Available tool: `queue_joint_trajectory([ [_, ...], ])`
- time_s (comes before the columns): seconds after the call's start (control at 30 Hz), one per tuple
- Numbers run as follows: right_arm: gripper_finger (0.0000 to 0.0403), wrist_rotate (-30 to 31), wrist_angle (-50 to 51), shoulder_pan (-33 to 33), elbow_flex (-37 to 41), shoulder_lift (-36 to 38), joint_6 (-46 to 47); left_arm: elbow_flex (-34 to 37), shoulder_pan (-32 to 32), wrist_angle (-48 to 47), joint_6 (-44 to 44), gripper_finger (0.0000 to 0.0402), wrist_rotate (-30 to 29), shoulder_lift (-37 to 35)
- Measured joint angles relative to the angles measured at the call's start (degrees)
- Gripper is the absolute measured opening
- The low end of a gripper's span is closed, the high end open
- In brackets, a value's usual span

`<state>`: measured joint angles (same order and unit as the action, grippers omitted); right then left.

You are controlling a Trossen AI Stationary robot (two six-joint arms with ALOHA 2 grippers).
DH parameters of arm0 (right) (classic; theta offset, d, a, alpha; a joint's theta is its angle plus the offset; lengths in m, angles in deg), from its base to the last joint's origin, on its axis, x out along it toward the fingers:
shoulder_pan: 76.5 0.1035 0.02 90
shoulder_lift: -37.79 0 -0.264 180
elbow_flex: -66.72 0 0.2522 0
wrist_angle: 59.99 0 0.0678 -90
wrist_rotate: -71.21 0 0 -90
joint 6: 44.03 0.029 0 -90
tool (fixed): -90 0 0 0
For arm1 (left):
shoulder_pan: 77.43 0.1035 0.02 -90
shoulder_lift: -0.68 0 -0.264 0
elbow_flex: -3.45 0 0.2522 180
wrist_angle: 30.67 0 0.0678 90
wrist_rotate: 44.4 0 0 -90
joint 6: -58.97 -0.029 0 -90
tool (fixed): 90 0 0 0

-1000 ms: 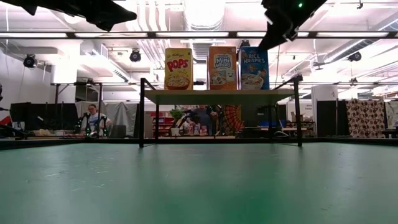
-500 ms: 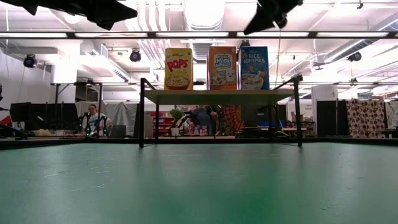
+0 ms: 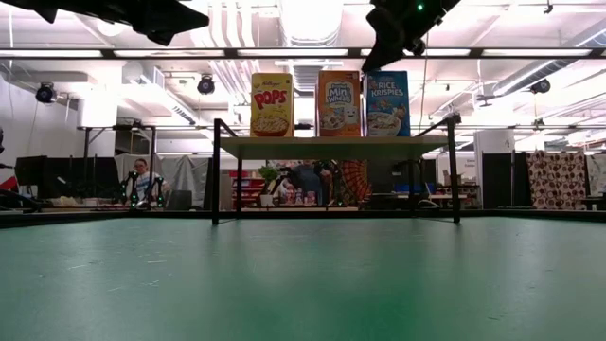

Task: Stack cereal on shelf
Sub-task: Adjust the cereal boxes on the shelf

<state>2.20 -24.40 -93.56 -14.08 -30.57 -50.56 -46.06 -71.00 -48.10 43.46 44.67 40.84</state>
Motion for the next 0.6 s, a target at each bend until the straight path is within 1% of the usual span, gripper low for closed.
queue_joint_trajectory([
  [0.3,0.0009,0.0,2.9,-0.2,0.0,0.4,0.5,0.0,0.0,-0.2,0.0,0.0000,0.0,0.0],
  [0.6,0.0009,0.0,2.7,-0.2,0.0,0.5,0.4,0.0,0.0,-0.2,0.0,0.0000,0.0,0.0],
])
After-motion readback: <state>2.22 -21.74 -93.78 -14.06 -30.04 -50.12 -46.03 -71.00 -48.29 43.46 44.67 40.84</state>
